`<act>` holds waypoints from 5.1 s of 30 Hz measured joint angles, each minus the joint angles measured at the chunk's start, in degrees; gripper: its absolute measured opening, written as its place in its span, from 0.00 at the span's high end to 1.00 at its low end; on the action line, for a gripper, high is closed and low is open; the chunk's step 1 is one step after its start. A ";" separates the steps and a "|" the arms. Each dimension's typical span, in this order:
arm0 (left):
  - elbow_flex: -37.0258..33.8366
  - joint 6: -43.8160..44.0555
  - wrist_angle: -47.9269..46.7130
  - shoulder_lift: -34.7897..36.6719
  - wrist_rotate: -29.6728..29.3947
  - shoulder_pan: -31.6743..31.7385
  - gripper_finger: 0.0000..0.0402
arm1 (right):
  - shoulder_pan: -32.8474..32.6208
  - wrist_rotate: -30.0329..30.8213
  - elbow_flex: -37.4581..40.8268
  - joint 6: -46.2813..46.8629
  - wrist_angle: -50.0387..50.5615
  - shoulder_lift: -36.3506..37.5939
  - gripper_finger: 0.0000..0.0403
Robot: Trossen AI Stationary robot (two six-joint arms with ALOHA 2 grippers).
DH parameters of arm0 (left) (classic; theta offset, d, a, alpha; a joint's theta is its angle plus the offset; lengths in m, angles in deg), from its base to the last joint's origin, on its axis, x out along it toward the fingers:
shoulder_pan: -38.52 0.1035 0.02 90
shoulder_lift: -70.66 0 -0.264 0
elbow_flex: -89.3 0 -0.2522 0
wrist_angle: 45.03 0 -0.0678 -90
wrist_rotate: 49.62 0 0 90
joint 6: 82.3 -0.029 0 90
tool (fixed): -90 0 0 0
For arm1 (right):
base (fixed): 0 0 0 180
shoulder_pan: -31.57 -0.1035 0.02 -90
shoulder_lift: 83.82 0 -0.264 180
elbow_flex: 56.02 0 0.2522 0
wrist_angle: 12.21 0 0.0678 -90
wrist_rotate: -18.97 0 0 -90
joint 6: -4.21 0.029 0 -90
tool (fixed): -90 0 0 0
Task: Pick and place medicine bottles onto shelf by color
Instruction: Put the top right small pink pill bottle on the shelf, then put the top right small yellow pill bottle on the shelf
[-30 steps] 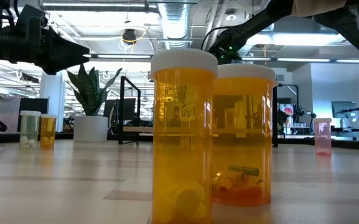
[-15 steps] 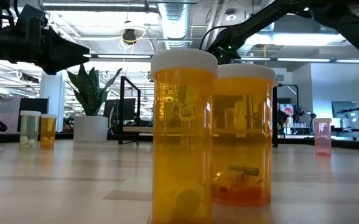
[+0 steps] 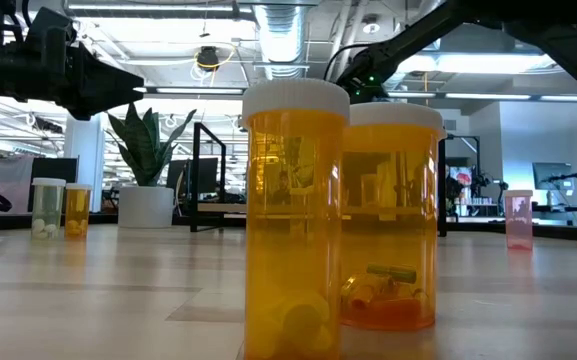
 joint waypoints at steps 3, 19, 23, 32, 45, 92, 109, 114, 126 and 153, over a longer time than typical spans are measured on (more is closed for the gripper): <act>0.01 0.00 0.01 0.00 0.00 0.00 0.38 | 0.32 -0.24 0.55 -0.32 -0.39 0.10 0.65; 0.01 -0.01 0.01 0.00 0.00 0.00 0.38 | 0.34 -0.31 0.79 -1.00 -0.53 -0.03 0.63; 0.02 -0.01 0.00 -0.02 0.00 -0.01 0.38 | 0.34 -0.31 0.84 -1.01 -0.19 -0.09 0.61; 0.00 -0.02 0.01 -0.01 0.00 0.00 0.38 | 0.34 -0.31 0.84 -1.11 -0.13 -0.09 0.60; 0.00 -0.02 0.00 -0.01 0.00 -0.01 0.38 | 0.45 -0.19 0.84 -1.05 -0.87 -0.09 0.53; 0.01 -0.02 0.01 -0.01 -0.09 0.00 0.38 | -12.69 8.75 15.37 31.11 10.82 30.59 0.40; 0.02 -0.01 0.02 0.00 -0.04 0.00 0.38 | -40.13 17.75 36.77 75.07 -5.66 35.00 0.44; 0.00 0.00 0.00 -0.01 -0.04 -0.01 0.38 | -43.49 17.76 36.75 83.77 -11.91 29.91 0.52; 0.02 -0.01 0.00 0.00 0.00 0.00 0.38 | -46.16 17.67 24.93 103.33 -7.35 17.39 0.64; 0.00 0.00 0.00 0.00 0.02 0.00 0.38 | -45.74 16.22 12.31 106.24 -0.78 8.31 0.33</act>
